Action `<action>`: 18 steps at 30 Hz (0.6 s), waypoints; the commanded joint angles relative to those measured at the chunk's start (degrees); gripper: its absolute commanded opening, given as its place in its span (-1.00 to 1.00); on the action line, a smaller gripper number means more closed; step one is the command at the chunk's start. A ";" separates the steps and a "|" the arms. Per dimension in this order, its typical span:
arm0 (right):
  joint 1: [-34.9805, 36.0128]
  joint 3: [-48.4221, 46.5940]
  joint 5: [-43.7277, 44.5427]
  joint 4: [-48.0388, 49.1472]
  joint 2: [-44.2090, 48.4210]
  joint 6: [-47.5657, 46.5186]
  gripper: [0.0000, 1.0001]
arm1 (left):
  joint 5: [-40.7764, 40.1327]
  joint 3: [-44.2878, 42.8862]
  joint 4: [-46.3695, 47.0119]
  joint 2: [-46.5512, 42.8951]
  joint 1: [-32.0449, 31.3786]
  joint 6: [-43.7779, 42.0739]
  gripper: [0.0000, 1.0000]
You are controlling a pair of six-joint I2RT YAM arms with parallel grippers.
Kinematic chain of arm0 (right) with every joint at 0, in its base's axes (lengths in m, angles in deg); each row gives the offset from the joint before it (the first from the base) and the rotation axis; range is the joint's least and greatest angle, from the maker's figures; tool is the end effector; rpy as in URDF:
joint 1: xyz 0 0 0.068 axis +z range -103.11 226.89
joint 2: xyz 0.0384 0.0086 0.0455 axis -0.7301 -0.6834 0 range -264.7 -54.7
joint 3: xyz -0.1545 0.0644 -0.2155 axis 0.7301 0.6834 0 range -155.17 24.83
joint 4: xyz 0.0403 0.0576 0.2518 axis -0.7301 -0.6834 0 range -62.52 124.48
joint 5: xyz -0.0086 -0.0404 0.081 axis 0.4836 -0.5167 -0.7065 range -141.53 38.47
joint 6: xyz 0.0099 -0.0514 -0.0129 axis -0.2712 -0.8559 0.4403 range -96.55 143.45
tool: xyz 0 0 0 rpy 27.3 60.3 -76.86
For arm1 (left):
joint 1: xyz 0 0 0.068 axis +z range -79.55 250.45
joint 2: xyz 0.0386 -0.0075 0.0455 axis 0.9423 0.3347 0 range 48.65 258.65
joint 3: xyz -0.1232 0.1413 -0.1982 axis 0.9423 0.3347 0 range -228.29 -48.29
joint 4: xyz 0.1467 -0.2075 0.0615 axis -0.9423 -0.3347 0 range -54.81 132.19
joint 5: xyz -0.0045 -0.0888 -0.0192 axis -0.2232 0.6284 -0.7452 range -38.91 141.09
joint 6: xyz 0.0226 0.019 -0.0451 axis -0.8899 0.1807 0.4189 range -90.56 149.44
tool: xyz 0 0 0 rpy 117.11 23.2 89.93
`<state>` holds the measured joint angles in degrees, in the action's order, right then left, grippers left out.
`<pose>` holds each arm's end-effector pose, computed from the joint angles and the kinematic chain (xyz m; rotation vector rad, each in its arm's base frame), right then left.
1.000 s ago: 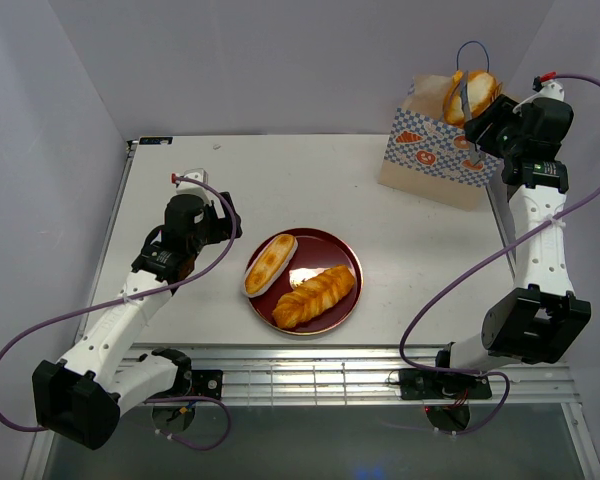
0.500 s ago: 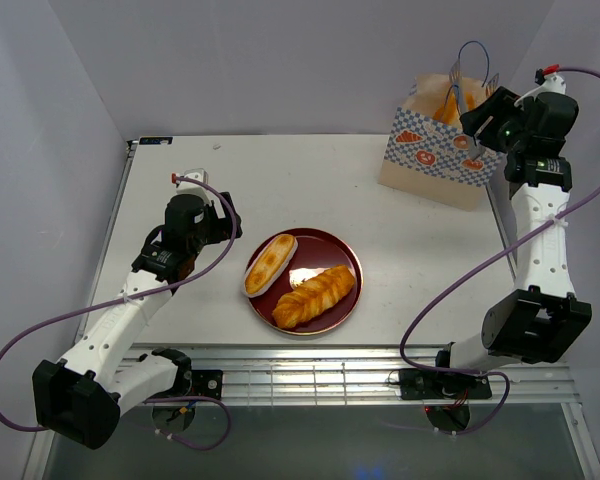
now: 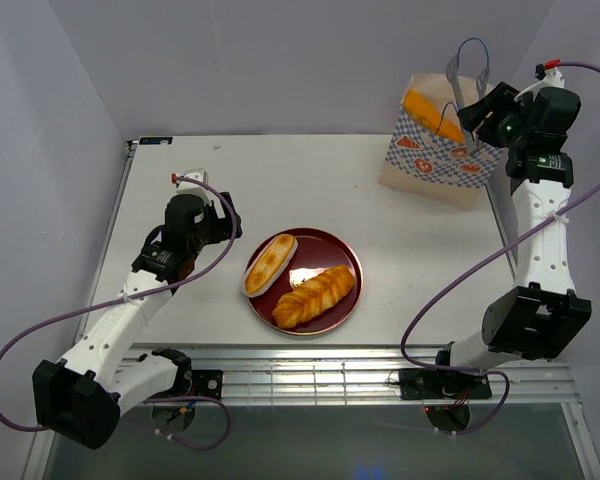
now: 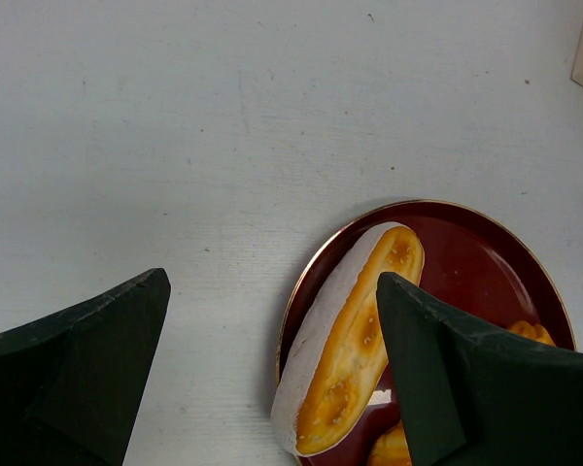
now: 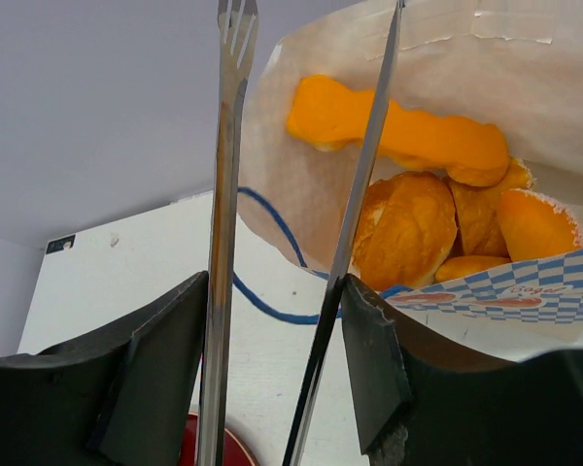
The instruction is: Place the fake bread into the paper bag
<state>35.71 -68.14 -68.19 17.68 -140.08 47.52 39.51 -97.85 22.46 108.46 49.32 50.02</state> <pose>0.3359 -0.0560 0.4513 0.3183 1.7135 0.4169 0.2201 -0.0776 0.3027 -0.1123 2.0876 -0.2314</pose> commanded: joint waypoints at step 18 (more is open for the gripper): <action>5.46 18.74 -12.35 8.10 25.86 2.91 0.14 | -4.07 -1.68 0.04 -0.92 -0.23 -0.63 0.96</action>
<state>38.05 -57.06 -78.44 23.06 -117.18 50.47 36.78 -97.85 22.46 108.46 49.32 49.84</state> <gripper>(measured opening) 0.578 0.979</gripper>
